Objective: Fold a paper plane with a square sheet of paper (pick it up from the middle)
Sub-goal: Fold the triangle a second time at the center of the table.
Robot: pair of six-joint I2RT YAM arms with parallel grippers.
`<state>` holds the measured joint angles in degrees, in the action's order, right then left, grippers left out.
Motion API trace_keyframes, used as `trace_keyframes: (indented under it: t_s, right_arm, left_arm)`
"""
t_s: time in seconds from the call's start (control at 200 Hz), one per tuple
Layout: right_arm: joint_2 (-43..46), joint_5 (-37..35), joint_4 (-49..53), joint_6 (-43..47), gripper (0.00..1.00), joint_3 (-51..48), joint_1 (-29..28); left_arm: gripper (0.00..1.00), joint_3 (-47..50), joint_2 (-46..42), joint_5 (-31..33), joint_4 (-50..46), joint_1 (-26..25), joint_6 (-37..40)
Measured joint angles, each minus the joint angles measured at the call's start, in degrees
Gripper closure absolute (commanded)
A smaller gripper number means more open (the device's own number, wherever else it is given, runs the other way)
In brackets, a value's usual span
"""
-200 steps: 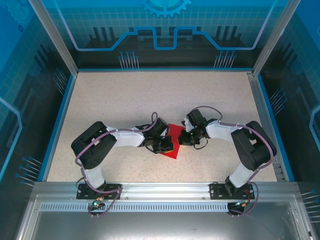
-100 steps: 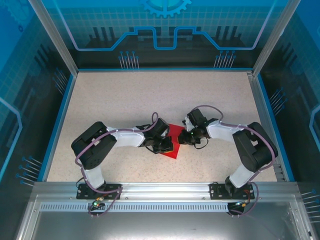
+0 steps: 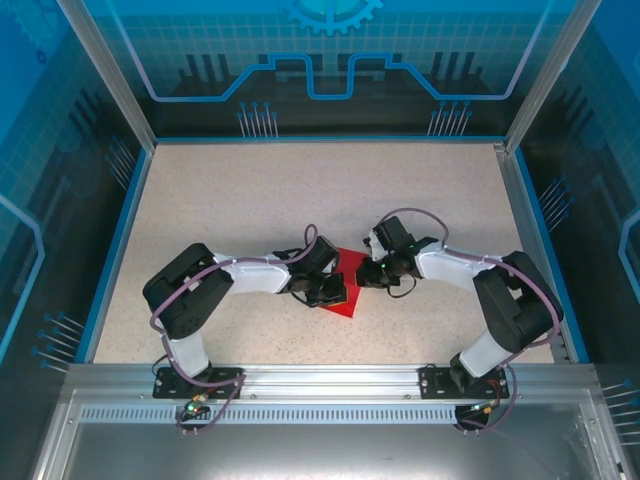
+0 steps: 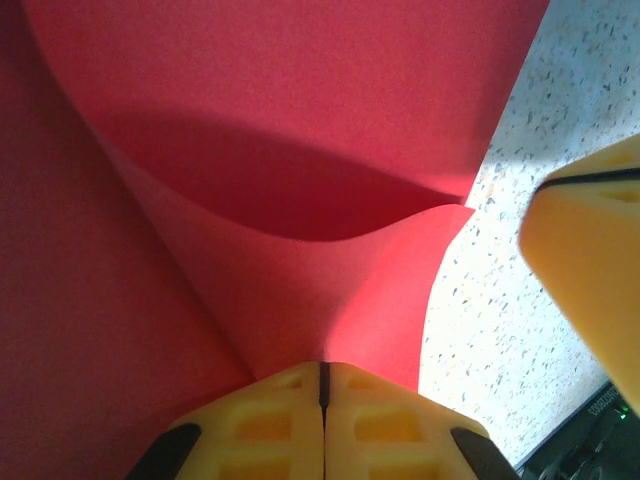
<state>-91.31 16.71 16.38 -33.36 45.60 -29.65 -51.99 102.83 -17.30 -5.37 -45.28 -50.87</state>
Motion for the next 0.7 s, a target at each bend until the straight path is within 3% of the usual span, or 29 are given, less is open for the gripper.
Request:
trace_keyframes:
  t_s: [0.7]
  right_arm:
    - [-4.28, 1.49, -0.46, 0.24, 0.91, 0.24, 0.00]
  left_arm:
    - [0.90, -0.37, -0.55, 0.13, -0.83, -0.02, 0.02]
